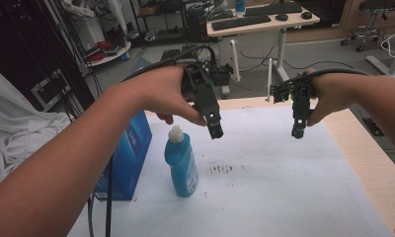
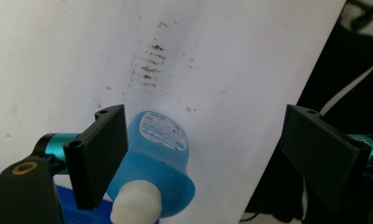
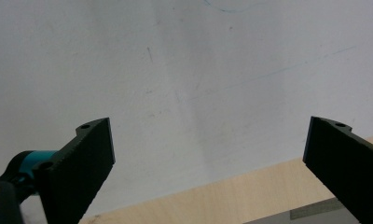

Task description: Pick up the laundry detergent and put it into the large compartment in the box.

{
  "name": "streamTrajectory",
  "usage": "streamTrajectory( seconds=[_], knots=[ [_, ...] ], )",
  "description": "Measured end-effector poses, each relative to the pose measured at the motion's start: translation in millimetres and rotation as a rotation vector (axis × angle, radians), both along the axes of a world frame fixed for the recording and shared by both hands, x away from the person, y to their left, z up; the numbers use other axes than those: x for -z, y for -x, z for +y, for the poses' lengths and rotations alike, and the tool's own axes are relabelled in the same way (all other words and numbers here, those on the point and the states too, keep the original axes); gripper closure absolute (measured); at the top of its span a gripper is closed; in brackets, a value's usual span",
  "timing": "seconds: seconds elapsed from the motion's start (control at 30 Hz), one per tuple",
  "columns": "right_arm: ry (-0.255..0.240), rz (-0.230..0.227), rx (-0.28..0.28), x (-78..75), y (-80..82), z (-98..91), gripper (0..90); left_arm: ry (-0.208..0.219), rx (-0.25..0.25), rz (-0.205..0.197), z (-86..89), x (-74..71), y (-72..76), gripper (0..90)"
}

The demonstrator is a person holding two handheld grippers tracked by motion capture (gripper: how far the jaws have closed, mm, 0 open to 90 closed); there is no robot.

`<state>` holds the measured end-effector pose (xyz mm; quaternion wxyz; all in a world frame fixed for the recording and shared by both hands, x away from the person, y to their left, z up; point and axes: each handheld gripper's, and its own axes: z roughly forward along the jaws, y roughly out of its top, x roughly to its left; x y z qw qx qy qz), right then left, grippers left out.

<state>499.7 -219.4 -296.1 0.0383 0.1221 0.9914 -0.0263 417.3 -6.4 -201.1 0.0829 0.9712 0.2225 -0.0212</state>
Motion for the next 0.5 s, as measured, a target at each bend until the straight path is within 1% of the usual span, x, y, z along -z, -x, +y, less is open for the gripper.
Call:
streamTrajectory(
  seconds=[0.03,0.07,0.1,0.13,0.27,0.33,0.37,0.5],
  knots=[
    [-0.002,0.0,0.005,0.4,0.5,0.7,1.0,0.003,-0.029,-0.003,1.7,-1.6,0.0,15.2],
    [-0.002,0.0,0.005,0.4,0.5,0.7,1.0,0.003,-0.029,-0.003,1.7,-1.6,0.0,15.2],
    [0.0,0.001,-0.007,0.5,0.2,0.8,1.0,-0.003,-0.097,-0.01,6.7,-4.5,0.1,15.2],
    [-0.002,-0.002,-0.004,0.1,1.4,2.3,1.0,-0.01,-0.121,-0.012,8.7,-5.3,0.5,15.2],
    [-0.002,-0.002,-0.01,-1.0,2.0,3.2,1.0,-0.023,-0.219,0.022,16.9,-8.9,2.5,15.2],
    [-0.002,-0.001,-0.011,-0.7,2.2,3.7,1.0,-0.021,-0.259,0.013,20.2,-11.6,4.1,15.2],
    [0.0,0.001,-0.011,-0.6,2.3,4.0,1.0,-0.017,-0.284,0.0,21.7,-13.0,5.1,15.2],
    [-0.007,0.005,-0.019,-0.6,2.3,5.9,1.0,0.002,-0.395,-0.02,31.3,-16.2,5.1,15.2]
  ],
)
